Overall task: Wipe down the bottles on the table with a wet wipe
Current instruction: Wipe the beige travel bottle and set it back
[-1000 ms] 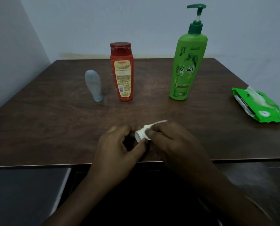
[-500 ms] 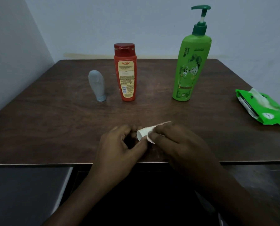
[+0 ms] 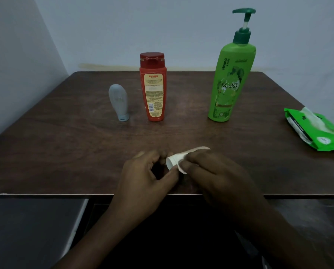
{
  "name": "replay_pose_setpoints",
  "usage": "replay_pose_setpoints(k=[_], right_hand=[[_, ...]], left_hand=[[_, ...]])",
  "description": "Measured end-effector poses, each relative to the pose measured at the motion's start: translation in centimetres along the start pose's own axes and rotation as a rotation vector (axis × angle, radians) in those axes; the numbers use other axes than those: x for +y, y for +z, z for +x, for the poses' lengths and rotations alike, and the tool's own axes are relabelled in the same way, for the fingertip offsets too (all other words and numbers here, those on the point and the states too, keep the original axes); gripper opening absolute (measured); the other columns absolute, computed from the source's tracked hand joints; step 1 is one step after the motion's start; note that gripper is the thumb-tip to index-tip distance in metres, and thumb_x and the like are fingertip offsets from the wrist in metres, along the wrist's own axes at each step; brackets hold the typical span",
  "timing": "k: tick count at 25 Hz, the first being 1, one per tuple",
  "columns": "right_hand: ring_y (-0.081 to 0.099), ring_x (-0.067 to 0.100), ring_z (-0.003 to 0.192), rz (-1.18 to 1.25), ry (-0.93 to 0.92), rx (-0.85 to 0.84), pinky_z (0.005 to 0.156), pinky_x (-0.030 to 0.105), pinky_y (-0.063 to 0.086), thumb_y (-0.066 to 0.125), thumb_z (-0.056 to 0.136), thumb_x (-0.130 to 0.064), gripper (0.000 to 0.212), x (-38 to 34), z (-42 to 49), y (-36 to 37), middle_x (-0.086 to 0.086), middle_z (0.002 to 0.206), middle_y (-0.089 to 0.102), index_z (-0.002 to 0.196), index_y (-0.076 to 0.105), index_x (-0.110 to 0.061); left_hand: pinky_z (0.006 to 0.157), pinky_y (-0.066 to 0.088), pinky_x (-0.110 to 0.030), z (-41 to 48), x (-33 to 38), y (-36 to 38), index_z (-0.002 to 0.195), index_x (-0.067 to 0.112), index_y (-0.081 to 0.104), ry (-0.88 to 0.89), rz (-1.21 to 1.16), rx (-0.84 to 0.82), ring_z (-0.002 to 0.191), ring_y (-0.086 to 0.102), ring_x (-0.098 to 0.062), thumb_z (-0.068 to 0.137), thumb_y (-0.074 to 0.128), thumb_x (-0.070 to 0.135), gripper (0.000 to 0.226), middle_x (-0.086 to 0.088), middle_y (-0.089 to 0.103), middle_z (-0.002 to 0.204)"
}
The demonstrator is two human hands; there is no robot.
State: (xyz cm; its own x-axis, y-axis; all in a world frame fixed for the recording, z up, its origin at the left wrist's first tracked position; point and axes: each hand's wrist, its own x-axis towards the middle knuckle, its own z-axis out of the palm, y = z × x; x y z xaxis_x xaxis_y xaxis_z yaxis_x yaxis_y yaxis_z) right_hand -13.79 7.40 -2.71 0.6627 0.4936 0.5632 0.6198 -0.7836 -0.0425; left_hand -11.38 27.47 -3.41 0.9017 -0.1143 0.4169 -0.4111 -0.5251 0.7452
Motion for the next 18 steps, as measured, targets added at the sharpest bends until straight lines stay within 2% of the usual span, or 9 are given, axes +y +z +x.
replay_pose_setpoints(k=[2, 5, 7, 9, 11, 13, 15, 16, 18], right_hand=[[0.065, 0.027, 0.104, -0.034, 0.0, -0.02, 0.084, 0.037, 0.056, 0.058, 0.091, -0.013, 0.031, 1.3, -0.2, 0.1, 0.011, 0.118, 0.068, 0.118, 0.07, -0.007], [0.067, 0.035, 0.09, -0.077, 0.167, 0.019, 0.075, 0.044, 0.059, 0.06, 0.082, -0.008, 0.034, 5.0, -0.4, 0.4, 0.014, 0.109, 0.07, 0.114, 0.072, -0.009], [0.064, 0.029, 0.091, -0.072, 0.246, 0.096, 0.084, 0.032, 0.055, 0.052, 0.085, -0.011, 0.035, 6.0, -0.4, 0.0, 0.013, 0.107, 0.072, 0.112, 0.074, -0.011], [0.058, 0.02, 0.099, -0.028, 0.273, 0.172, 0.095, 0.013, 0.039, 0.051, 0.084, -0.008, 0.037, 5.6, 0.0, -0.7, 0.011, 0.111, 0.072, 0.112, 0.074, -0.01], [0.061, 0.02, 0.102, 0.043, 0.28, 0.192, 0.096, 0.014, 0.038, 0.053, 0.083, -0.005, 0.037, 4.8, 0.4, -0.7, 0.009, 0.113, 0.071, 0.113, 0.074, -0.01], [0.066, 0.016, 0.104, 0.192, 0.325, 0.206, 0.094, 0.019, 0.045, 0.056, 0.085, -0.004, 0.034, 4.2, 1.4, -1.0, 0.002, 0.112, 0.072, 0.112, 0.074, -0.014], [0.068, 0.001, 0.099, 0.475, 0.401, 0.215, 0.084, 0.011, 0.047, 0.059, 0.089, -0.001, 0.03, 3.9, 3.0, -2.0, -0.011, 0.103, 0.074, 0.107, 0.075, -0.02], [0.068, -0.005, 0.096, 0.651, 0.408, 0.16, 0.08, 0.008, 0.046, 0.06, 0.09, 0.004, 0.034, 4.0, 3.8, -2.7, -0.016, 0.098, 0.074, 0.103, 0.075, -0.023], [0.071, 0.001, 0.096, 0.946, 0.363, -0.047, 0.081, 0.014, 0.05, 0.061, 0.09, 0.01, 0.035, 4.5, 5.3, -3.5, -0.012, 0.097, 0.077, 0.103, 0.076, -0.019]], left_hand=[[0.07, 0.054, -0.028, -0.1, 0.2, -0.1, 0.097, 0.027, 0.077, 0.032, 0.037, 0.001, 0.084, 0.066, -0.002, 0.081, 0.082, 0.036, 0.02, 0.019, 0.072, 0.085], [0.073, 0.051, -0.022, -0.1, 0.2, -0.1, 0.105, 0.022, 0.075, 0.073, 0.085, -0.002, 0.088, 0.064, -0.003, 0.08, 0.086, 0.021, 0.027, 0.017, 0.069, 0.092], [0.074, 0.047, -0.014, 0.1, 0.1, -0.1, 0.108, 0.022, 0.072, 0.114, 0.088, -0.021, 0.091, 0.063, -0.002, 0.081, 0.084, 0.015, 0.031, 0.016, 0.068, 0.096], [0.079, 0.048, -0.013, 0.4, 0.2, -0.3, 0.113, 0.023, 0.071, 0.137, 0.08, -0.044, 0.096, 0.063, -0.001, 0.083, 0.083, 0.014, 0.034, 0.016, 0.068, 0.103], [0.084, 0.051, -0.015, 0.5, 0.4, -0.6, 0.115, 0.023, 0.072, 0.163, 0.061, -0.055, 0.102, 0.065, 0.0, 0.084, 0.083, 0.014, 0.034, 0.016, 0.07, 0.109], [0.089, 0.053, -0.017, 0.7, 0.6, -1.0, 0.116, 0.025, 0.074, 0.148, -0.041, -0.062, 0.108, 0.067, -0.001, 0.084, 0.083, 0.009, 0.037, 0.017, 0.072, 0.112], [0.091, 0.052, -0.014, 0.8, 0.8, -1.8, 0.119, 0.028, 0.074, 0.094, -0.186, -0.109, 0.112, 0.067, 0.001, 0.085, 0.079, 0.001, 0.044, 0.02, 0.072, 0.117], [0.092, 0.051, -0.013, 0.9, 1.0, -2.1, 0.12, 0.028, 0.074, 0.076, -0.24, -0.15, 0.112, 0.067, 0.001, 0.086, 0.077, -0.002, 0.046, 0.02, 0.071, 0.119], [0.093, 0.053, -0.015, 1.0, 1.2, -2.3, 0.12, 0.019, 0.074, 0.048, -0.35, -0.213, 0.112, 0.07, -0.003, 0.086, 0.074, -0.009, 0.044, 0.011, 0.074, 0.119]])
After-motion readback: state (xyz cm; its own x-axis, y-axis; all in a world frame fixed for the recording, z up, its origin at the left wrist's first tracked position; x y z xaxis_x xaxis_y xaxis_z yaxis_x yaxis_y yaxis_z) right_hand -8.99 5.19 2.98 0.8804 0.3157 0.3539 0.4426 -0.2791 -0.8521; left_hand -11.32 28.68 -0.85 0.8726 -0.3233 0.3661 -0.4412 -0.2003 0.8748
